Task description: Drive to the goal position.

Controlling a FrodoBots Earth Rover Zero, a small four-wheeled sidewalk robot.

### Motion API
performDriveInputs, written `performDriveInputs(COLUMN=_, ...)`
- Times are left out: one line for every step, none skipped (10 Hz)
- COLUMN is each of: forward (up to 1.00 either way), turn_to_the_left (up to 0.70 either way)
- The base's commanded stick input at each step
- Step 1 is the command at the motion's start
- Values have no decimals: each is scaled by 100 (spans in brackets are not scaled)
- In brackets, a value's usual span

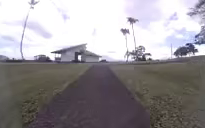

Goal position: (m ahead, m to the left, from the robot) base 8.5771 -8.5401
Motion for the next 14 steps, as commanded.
performDriveInputs(forward=50, turn_to_the_left=0)
performDriveInputs(forward=50, turn_to_the_left=0)
performDriveInputs(forward=50, turn_to_the_left=0)
performDriveInputs(forward=50, turn_to_the_left=0)
performDriveInputs(forward=50, turn_to_the_left=0)
performDriveInputs(forward=50, turn_to_the_left=0)
performDriveInputs(forward=50, turn_to_the_left=0)
performDriveInputs(forward=50, turn_to_the_left=0)
performDriveInputs(forward=50, turn_to_the_left=0)
performDriveInputs(forward=50, turn_to_the_left=0)
performDriveInputs(forward=50, turn_to_the_left=0)
performDriveInputs(forward=50, turn_to_the_left=0)
performDriveInputs(forward=50, turn_to_the_left=0)
performDriveInputs(forward=50, turn_to_the_left=0)
